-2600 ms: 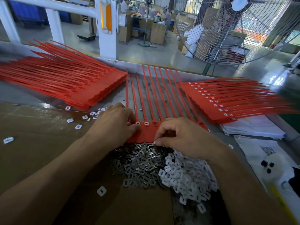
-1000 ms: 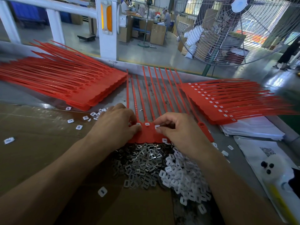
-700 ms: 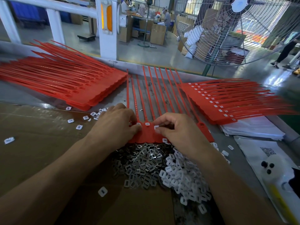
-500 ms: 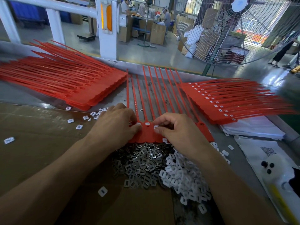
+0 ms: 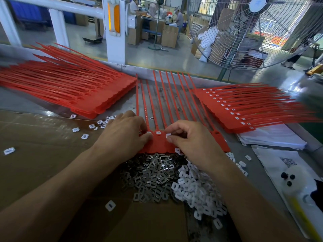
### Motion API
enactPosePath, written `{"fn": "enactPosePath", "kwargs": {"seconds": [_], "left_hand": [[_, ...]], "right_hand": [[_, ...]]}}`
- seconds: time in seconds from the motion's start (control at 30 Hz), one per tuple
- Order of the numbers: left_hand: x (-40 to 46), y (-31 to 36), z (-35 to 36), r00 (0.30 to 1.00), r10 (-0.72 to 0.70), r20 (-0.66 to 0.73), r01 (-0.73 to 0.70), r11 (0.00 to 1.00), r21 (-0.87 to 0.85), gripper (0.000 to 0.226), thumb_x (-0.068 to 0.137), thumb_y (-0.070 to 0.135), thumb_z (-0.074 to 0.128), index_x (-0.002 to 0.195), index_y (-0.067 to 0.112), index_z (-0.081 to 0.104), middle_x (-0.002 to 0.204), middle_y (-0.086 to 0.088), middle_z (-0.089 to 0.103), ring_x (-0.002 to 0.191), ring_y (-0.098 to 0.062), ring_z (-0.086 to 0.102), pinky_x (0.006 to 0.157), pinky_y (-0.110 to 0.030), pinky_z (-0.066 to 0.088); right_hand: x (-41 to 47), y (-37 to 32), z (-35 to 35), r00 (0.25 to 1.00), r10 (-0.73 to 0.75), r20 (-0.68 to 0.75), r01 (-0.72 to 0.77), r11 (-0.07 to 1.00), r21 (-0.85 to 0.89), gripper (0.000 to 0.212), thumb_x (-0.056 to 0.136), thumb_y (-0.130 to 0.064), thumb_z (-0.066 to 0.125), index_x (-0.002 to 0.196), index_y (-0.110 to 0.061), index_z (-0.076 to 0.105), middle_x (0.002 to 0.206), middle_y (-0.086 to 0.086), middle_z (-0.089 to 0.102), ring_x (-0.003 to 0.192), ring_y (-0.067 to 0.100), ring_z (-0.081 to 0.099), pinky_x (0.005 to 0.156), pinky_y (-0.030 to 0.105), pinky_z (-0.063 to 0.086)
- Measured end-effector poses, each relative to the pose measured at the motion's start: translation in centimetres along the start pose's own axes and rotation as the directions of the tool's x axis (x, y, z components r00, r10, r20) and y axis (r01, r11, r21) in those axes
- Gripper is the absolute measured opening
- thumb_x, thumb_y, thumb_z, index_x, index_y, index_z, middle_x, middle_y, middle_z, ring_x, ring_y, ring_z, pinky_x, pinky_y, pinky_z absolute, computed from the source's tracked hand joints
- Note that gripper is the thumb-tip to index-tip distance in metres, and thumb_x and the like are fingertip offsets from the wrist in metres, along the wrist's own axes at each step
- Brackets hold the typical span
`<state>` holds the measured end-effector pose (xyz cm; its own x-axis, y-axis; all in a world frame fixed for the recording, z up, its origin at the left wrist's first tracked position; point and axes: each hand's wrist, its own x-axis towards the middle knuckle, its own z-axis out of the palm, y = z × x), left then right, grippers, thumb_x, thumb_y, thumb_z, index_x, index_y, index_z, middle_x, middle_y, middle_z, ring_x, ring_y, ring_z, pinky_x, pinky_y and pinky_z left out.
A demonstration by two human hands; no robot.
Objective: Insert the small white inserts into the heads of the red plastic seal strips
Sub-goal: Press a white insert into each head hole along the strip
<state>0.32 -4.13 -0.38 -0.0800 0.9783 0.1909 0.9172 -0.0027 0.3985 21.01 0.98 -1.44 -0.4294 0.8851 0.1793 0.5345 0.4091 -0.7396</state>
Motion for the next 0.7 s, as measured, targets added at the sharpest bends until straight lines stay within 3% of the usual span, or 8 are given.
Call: {"fn": "enactPosePath", "kwargs": {"seconds": [0.33, 0.7], "left_hand": [[0.1, -0.1, 0.1, 1.000, -0.001, 0.007, 0.001, 1.000, 0.002, 0.029, 0.090, 0.055, 0.063, 0.108, 0.033, 0.068, 0.119, 0.006, 0.054, 0.118, -0.017, 0.048, 0.103, -0.040, 0.041], [0.2, 0.0, 0.3, 1.000, -0.008, -0.006, 0.008, 1.000, 0.003, 0.029, 0.089, 0.053, 0.063, 0.109, 0.032, 0.068, 0.120, 0.005, 0.055, 0.120, -0.019, 0.049, 0.105, -0.042, 0.040]], "right_hand": [[0.5, 0.0, 0.1, 0.990, 0.034, -0.139, -0.036, 0.999, -0.010, 0.014, 0.094, -0.018, 0.075, 0.105, -0.027, 0.076, 0.092, -0.017, 0.072, 0.089, -0.011, 0.065, 0.070, 0.000, 0.044], [1.6, -0.3, 0.7, 0.995, 0.017, -0.100, -0.038, 0.976, -0.214, 0.016, 0.095, -0.023, 0.073, 0.110, -0.026, 0.078, 0.104, -0.016, 0.070, 0.090, -0.009, 0.059, 0.073, 0.003, 0.038]]}}
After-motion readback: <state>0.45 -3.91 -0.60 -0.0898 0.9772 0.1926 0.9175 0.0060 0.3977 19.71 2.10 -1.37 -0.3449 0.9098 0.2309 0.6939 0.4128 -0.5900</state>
